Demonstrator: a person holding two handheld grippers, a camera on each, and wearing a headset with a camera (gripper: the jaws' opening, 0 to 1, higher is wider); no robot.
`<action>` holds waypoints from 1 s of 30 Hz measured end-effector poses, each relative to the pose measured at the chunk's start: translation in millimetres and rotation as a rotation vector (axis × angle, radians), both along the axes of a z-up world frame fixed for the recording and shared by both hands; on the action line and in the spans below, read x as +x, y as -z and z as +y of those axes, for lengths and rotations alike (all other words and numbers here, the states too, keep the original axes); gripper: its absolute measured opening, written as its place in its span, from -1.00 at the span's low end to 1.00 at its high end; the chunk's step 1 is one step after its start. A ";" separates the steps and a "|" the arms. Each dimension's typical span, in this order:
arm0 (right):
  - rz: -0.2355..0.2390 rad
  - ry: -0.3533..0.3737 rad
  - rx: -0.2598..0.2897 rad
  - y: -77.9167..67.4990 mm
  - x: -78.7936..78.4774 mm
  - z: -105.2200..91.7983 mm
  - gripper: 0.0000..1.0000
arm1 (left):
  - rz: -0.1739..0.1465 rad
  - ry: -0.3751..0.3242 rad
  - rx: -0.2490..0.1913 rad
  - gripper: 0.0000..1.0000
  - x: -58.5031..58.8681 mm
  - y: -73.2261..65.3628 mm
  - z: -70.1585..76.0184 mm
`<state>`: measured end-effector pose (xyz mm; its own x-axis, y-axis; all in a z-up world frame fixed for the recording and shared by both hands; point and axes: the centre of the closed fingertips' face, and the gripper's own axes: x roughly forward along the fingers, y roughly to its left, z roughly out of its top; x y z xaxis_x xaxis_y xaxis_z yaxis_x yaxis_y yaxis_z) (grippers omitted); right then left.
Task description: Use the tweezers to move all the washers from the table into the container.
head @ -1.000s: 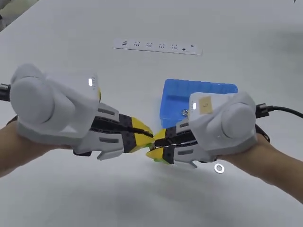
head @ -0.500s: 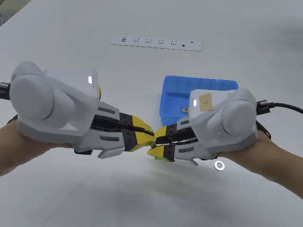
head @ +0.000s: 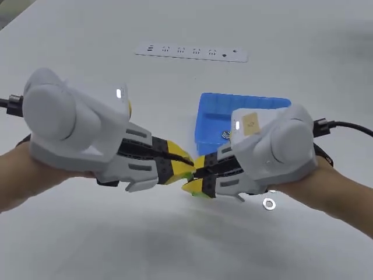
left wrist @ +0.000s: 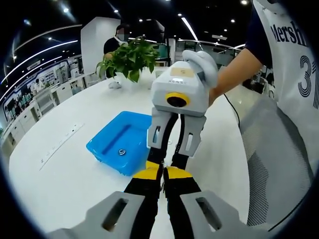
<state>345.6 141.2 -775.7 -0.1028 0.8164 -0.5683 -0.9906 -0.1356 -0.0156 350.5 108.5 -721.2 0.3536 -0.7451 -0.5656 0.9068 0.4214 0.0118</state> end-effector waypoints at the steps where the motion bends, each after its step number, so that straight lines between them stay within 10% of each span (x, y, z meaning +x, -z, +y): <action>1: 0.000 0.003 0.001 0.0 0.3 0.2 -0.80 | 0.000 -0.001 -0.001 -0.87 0.6 0.0 0.2; 18: -0.028 0.029 -0.002 -19.3 1.1 -12.6 -0.80 | -0.004 -0.017 -0.032 -0.86 1.3 -19.4 -11.9; 30: -0.120 0.023 0.008 -48.1 0.8 -27.3 -0.80 | -0.078 0.051 0.001 -0.86 -3.5 -47.5 -28.9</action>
<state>346.4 113.8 -727.6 -0.0155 0.8223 -0.5689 -0.9844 -0.1123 -0.1354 347.0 79.6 -673.7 0.3580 -0.7628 -0.5385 0.9234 0.3747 0.0831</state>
